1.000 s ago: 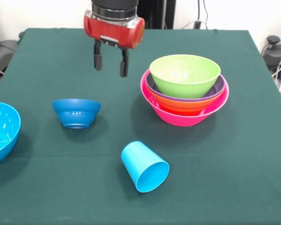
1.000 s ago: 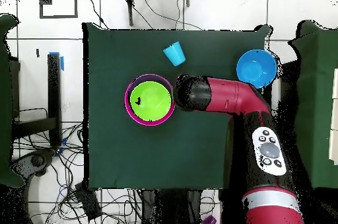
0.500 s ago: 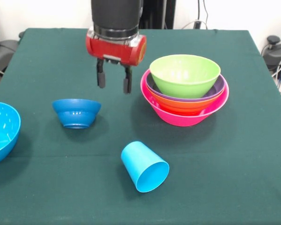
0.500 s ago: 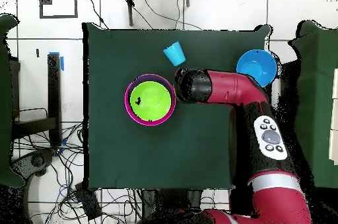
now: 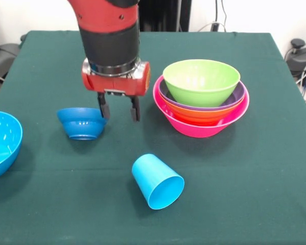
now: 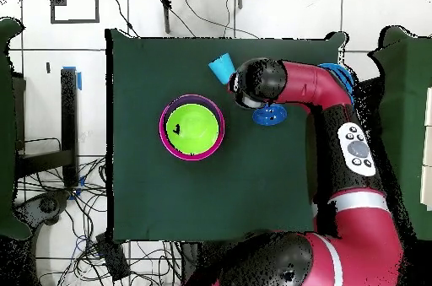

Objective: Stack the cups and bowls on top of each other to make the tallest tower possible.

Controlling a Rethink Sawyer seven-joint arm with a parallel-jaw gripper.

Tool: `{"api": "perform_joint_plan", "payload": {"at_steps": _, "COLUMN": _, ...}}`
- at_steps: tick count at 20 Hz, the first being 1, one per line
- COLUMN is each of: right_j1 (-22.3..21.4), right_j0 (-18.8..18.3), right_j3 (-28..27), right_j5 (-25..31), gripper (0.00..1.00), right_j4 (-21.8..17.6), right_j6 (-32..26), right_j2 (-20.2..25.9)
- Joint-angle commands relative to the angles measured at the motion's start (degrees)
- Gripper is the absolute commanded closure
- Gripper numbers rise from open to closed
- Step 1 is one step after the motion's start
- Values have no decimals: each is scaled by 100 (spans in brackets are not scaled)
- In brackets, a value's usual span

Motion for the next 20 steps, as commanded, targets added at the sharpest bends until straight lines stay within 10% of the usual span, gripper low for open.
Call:
{"api": "perform_joint_plan", "payload": {"at_steps": 1, "right_j1": 520, "right_j0": 89, "right_j3": -1053, "right_j5": 997, "gripper": 0, "right_j4": -421, "right_j6": -2323, "right_j2": 796}}
{"api": "perform_joint_plan", "payload": {"at_steps": 20, "right_j1": -205, "right_j0": 259, "right_j3": -1329, "right_j5": 2197, "gripper": 0, "right_j4": -472, "right_j6": -2399, "right_j2": 701}}
